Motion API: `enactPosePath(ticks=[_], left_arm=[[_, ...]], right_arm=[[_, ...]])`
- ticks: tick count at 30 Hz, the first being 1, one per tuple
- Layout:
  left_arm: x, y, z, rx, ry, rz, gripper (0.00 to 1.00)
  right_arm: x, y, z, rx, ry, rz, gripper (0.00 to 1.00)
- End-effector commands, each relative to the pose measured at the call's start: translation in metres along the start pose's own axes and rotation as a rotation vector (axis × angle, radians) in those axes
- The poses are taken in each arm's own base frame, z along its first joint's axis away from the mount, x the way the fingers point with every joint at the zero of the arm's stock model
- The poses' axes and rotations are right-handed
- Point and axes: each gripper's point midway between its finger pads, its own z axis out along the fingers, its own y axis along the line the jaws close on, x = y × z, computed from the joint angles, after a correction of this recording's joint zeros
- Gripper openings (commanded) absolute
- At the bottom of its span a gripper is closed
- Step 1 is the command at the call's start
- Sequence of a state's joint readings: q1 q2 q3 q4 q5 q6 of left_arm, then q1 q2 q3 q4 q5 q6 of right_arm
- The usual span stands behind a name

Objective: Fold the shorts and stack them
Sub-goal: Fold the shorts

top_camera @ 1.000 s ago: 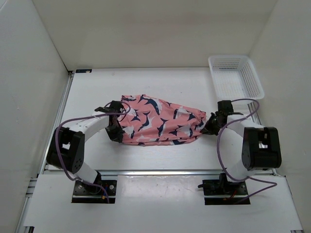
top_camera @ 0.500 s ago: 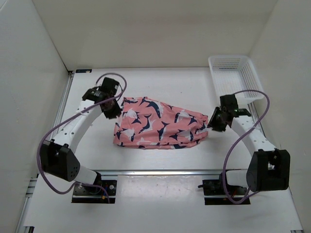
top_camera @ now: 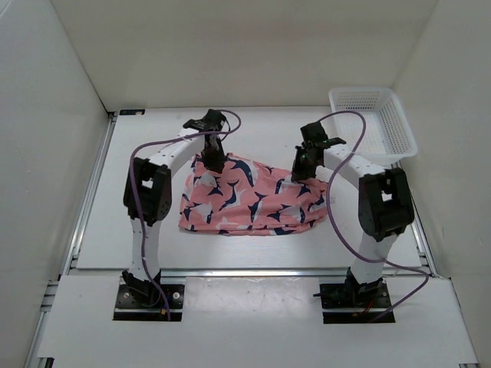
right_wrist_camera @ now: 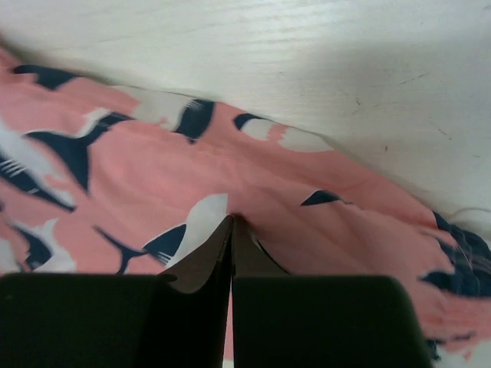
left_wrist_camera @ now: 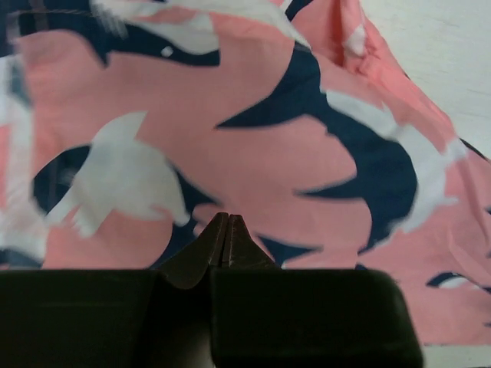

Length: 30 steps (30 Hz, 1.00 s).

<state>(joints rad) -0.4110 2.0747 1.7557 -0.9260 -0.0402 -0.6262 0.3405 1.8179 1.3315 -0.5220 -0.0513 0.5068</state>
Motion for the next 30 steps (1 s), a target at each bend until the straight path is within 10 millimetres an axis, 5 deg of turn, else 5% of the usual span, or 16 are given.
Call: enactPosePath(ticks=[1,5,9,12,15,19,22,24,26,30], left_arm=[[-0.015,-0.026,-0.007,0.090,-0.019,0.025,0.10],[-0.005,-0.020,0.028,0.048,0.040,0.035,0.10],[-0.001,-0.008,0.037,0.012,0.054,0.036,0.10],[-0.003,-0.004,0.033,-0.006,0.034,0.048,0.10],[-0.012,-0.008,0.010,0.024,-0.009,0.064,0.10],[-0.025,-0.010,-0.033,0.058,-0.097,0.069,0.10],[-0.025,-0.001,-0.055,0.060,-0.132,0.059,0.10],[-0.021,0.003,-0.060,0.059,-0.132,0.068,0.10],[-0.013,0.013,-0.059,0.027,-0.127,0.068,0.10],[0.001,0.024,-0.044,-0.005,-0.080,0.089,0.10]], right_arm=[[-0.012,-0.003,0.014,0.024,-0.018,0.007,0.00],[0.006,-0.033,0.049,0.144,0.033,0.036,0.00],[0.012,-0.044,0.058,0.188,0.038,0.057,0.00],[-0.003,-0.035,0.039,0.164,-0.020,0.053,0.00],[-0.026,-0.022,-0.003,0.142,-0.113,0.041,0.00],[-0.045,-0.018,-0.070,0.131,-0.245,0.019,0.27],[-0.032,-0.046,-0.085,0.159,-0.238,0.055,0.38],[-0.018,-0.064,-0.085,0.157,-0.203,0.067,0.59],[0.005,-0.089,-0.076,0.170,-0.142,0.102,0.68],[0.038,-0.095,-0.059,0.049,0.003,0.070,0.78]])
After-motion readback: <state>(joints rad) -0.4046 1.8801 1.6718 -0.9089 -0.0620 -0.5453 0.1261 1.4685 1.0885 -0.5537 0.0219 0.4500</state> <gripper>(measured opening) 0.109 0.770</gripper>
